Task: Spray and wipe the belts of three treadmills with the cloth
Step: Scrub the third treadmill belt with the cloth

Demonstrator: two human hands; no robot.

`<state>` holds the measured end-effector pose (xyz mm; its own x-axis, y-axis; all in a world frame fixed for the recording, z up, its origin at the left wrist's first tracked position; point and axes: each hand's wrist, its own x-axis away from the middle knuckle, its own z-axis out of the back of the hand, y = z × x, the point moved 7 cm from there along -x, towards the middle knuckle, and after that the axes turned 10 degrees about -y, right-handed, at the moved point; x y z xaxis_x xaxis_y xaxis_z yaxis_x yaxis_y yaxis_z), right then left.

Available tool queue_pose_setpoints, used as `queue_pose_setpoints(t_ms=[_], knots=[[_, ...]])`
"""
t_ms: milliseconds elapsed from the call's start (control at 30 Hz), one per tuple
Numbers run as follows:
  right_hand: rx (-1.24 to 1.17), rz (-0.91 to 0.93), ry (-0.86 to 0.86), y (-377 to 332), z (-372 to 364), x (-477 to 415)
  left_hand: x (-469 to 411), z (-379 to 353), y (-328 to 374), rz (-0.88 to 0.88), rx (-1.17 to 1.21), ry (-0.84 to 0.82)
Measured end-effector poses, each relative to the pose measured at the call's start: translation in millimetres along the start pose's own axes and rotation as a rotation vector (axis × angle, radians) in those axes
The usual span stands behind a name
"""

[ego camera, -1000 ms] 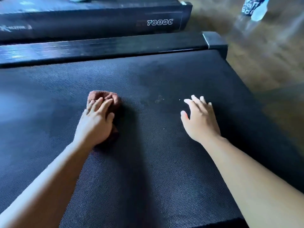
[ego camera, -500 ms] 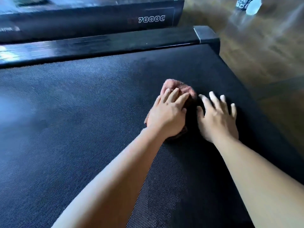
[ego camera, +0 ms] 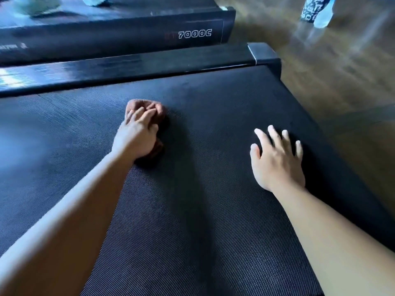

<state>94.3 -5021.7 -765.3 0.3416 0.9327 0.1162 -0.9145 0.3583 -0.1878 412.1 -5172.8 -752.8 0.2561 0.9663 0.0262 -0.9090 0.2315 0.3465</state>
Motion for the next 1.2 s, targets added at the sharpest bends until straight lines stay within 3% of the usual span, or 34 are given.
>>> queue_pose_setpoints(t_ms=[167, 333, 433, 600, 833, 1033, 1200], knots=[[0.014, -0.01, -0.015, 0.2, -0.5, 1.5, -73.8, -17.4, 52.5, 0.003, -0.031, -0.067], [0.011, -0.012, -0.009, 0.5, -0.4, -0.9, -51.9, -56.8, 154.8, -0.311, -0.07, -0.173], [0.016, -0.006, -0.015, 1.4, 0.2, -1.7, -6.4, -64.1, 166.5, -0.433, -0.053, -0.19], [0.009, -0.001, -0.004, 0.3, 0.7, 0.4, 23.3, -34.4, 73.3, -0.342, -0.012, -0.104], [0.009, -0.01, 0.001, -0.6, 2.0, 0.9, -48.1, 24.3, -46.8, 0.091, 0.008, 0.024], [0.021, -0.018, 0.0, -0.9, -0.7, -0.7, -121.1, 14.3, -16.1, 0.164, 0.02, -0.021], [0.005, -0.01, -0.003, -0.9, -0.8, -1.2, -135.8, -23.0, 82.5, -0.041, 0.017, -0.109]])
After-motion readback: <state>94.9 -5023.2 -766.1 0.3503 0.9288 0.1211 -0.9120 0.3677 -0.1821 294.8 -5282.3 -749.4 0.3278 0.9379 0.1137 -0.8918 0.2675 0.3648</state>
